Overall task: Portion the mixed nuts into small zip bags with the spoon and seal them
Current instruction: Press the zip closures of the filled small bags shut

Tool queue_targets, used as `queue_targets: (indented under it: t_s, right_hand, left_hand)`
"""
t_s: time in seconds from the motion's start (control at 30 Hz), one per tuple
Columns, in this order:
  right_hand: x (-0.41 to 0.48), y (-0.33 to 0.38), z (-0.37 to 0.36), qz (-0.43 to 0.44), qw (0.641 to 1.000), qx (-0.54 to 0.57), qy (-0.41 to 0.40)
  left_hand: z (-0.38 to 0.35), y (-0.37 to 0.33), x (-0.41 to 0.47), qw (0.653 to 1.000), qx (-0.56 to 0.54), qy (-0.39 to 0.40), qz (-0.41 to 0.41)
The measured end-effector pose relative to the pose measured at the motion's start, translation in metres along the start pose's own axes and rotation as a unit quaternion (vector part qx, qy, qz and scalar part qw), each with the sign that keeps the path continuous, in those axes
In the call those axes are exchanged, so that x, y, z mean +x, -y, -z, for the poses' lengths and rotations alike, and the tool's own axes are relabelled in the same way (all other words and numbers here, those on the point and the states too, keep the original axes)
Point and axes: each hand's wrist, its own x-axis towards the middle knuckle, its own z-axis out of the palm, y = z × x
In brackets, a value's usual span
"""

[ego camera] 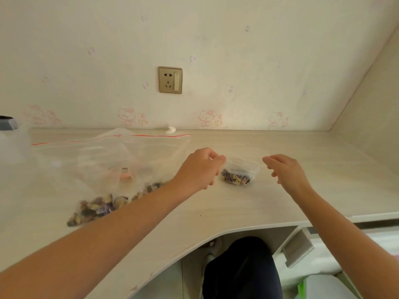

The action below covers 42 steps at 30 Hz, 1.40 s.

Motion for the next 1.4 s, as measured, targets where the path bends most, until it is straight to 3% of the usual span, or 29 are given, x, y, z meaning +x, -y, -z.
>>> queue_targets:
  t_s: [0.1,0.2,0.37,0.5,0.63,0.77,0.93,1.13,1.27,1.4]
  right_hand:
    - [0.016,-0.011,-0.012,-0.097,0.994,-0.003,0.042]
    - [0.027,-0.012,-0.026,-0.136,0.988,0.002,0.069]
    - [0.022,-0.006,-0.032,-0.09,0.995,0.007,0.044]
    - [-0.006,0.015,-0.026,-0.055,0.985,0.109,0.118]
    - [-0.043,0.037,-0.032,-0.072,0.923,0.242,0.291]
    - [-0.075,0.054,-0.062,-0.103,0.854,0.268,0.434]
    - [-0.096,0.07,-0.101,-0.096,0.807,0.318,0.489]
    - [-0.104,0.078,-0.122,-0.073,0.757,0.375,0.53]
    - [-0.108,0.086,-0.126,-0.056,0.769,0.376,0.515]
    - [-0.116,0.107,-0.126,-0.027,0.808,0.348,0.474]
  left_hand:
    - [-0.021,-0.003,0.04,0.997,0.023,0.022,0.068]
    - [-0.04,-0.004,0.068,0.993,0.029,0.032,0.111]
    - [-0.051,0.001,0.076,0.989,0.083,0.05,0.114]
    - [-0.022,0.004,0.044,0.996,0.064,0.04,0.05]
    - [0.023,0.02,-0.014,0.996,-0.062,0.026,0.06]
    - [0.058,0.051,-0.074,0.984,-0.134,0.018,0.112]
    - [0.089,0.075,-0.118,0.944,-0.274,0.027,0.18]
    - [0.114,0.085,-0.136,0.863,-0.468,0.074,0.175]
    - [0.12,0.09,-0.137,0.83,-0.53,0.077,0.157]
    - [0.116,0.079,-0.133,0.862,-0.483,0.079,0.132]
